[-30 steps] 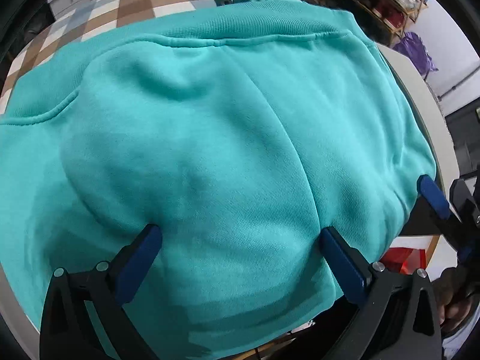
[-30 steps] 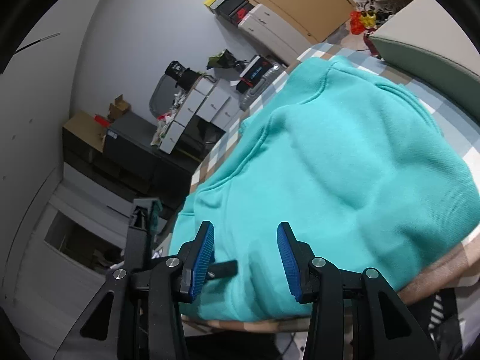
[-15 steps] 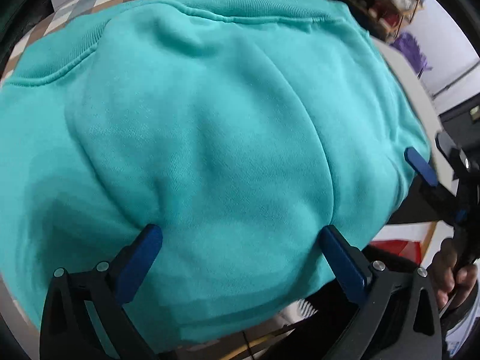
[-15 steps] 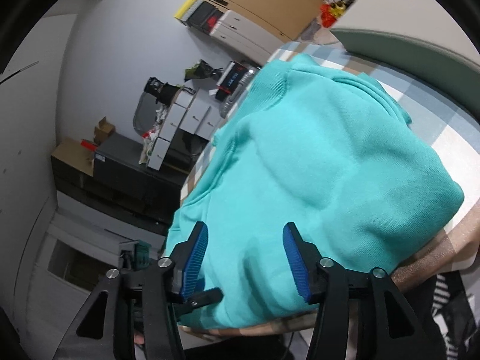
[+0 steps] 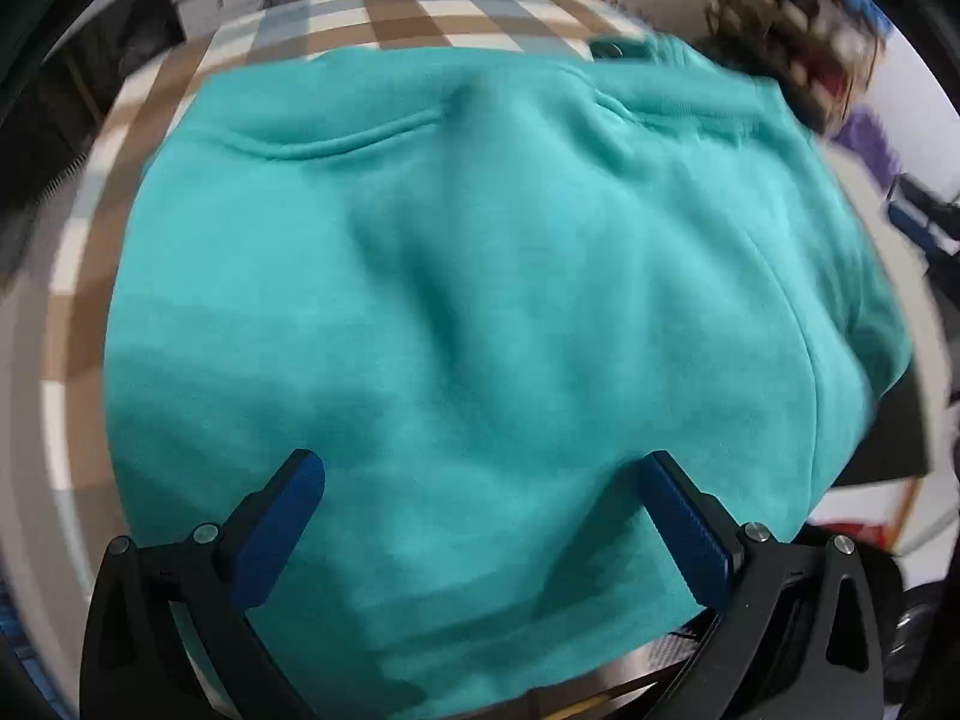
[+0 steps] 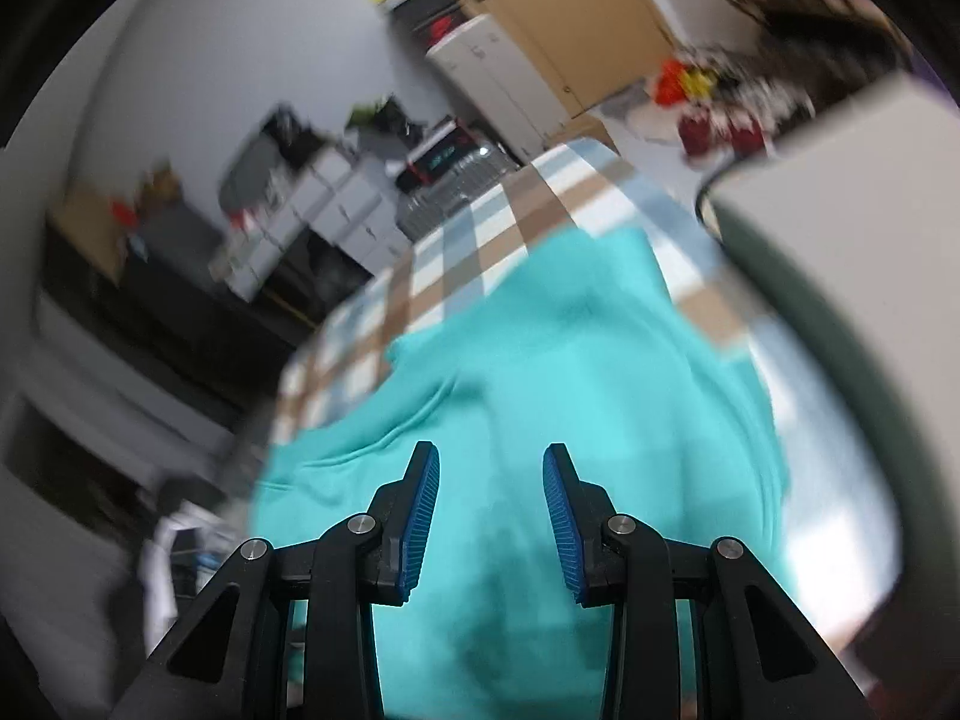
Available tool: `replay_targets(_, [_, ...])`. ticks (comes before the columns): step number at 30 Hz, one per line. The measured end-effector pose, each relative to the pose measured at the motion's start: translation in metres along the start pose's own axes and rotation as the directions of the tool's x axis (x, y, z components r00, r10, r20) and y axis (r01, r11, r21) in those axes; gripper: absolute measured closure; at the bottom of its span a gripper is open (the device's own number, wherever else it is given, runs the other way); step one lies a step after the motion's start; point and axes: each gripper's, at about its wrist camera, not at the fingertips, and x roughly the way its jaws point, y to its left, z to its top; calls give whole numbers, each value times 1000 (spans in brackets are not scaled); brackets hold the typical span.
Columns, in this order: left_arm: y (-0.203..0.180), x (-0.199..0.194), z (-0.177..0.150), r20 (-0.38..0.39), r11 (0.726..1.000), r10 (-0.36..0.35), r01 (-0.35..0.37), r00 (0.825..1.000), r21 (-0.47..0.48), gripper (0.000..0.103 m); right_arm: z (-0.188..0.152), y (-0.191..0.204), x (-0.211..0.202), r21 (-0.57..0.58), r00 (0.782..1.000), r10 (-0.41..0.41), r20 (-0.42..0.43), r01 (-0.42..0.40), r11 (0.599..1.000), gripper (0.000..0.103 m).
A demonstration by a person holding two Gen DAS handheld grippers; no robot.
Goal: Fold large clothes
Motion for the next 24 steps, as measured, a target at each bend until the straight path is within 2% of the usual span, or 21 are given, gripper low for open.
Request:
replay_targets(1, [-2, 2, -2, 6, 1000, -6, 5, 1000, 14, 1, 11, 4, 16, -28, 999, -38, -34, 37, 999, 70])
replay_targets(3, [-7, 6, -10, 24, 996, 29, -31, 999, 88, 1, 27, 5, 52, -64, 989, -107, -104, 101, 993, 76])
replay_targets(4, [-11, 9, -14, 41, 992, 50, -54, 998, 115, 1, 31, 3, 74, -104, 973, -169, -157, 154, 983, 82])
replay_targets(5, [-14, 8, -20, 65, 989, 61, -69, 996, 129, 1, 32, 5, 96, -172, 946, -255, -199, 222, 960, 81])
replay_targets(6, [-15, 4, -23, 84, 988, 61, -72, 995, 135, 1, 29, 7, 109, -242, 928, -309, -207, 257, 936, 80])
replay_targets(7, [-15, 4, -26, 98, 988, 56, -69, 994, 136, 1, 29, 8, 113, -281, 922, -333, -196, 273, 920, 80])
replay_targets(8, [-14, 3, -27, 106, 989, 45, -59, 993, 136, 1, 26, 7, 117, -305, 917, -351, -192, 284, 909, 79])
replay_targets(9, [-14, 0, -29, 109, 990, 36, -51, 993, 134, 1, 29, 3, 117, -278, 916, -345, -204, 284, 918, 77])
replay_targets(11, [-8, -4, -28, 118, 992, 10, -25, 993, 125, 1, 28, -7, 107, -217, 926, -307, -218, 261, 941, 75])
replay_targets(13, [-10, -4, -29, 129, 993, 0, -16, 992, 121, 1, 29, -5, 77, -175, 949, -256, -183, 225, 958, 71])
replay_targets(14, [-11, -9, -30, 135, 993, -19, 3, 991, 121, 1, 25, -6, 56, -139, 969, -203, -138, 184, 973, 67])
replay_targets(15, [-9, -18, -26, 132, 992, -51, 35, 990, 123, 1, 17, -10, 29, -82, 989, -110, -95, 102, 991, 58])
replay_targets(16, [-11, -18, -23, 118, 986, -118, 102, 986, 129, 1, 7, -15, 6, -21, 997, -22, -69, 21, 1000, 33])
replay_targets(17, [-14, -25, -22, 122, 973, -204, 188, 971, 130, 1, -5, -21, -15, 34, 998, 45, -39, -43, 998, 20])
replay_targets(18, [-18, -33, -21, 152, 964, -252, 234, 956, 127, 1, -27, -31, -46, 96, 994, 105, 28, -108, 990, 19])
replay_targets(19, [-23, -43, -21, 187, 951, -303, 282, 934, 130, 1, -40, -37, -61, 126, 989, 133, 58, -139, 982, 15])
replay_targets(20, [-27, -49, -18, 212, 937, -345, 322, 915, 136, 1, -56, -45, -75, 160, 985, 152, 80, -163, 974, 8])
replay_targets(22, [-36, -52, -10, 235, 924, -379, 352, 895, 149, 1, -86, -62, -88, 236, 980, 174, 94, -192, 953, 6])
replay_targets(24, [-49, -43, 2, 223, 925, -377, 351, 899, 147, 1, -107, -76, -86, 307, 979, 185, 83, -201, 930, 6])
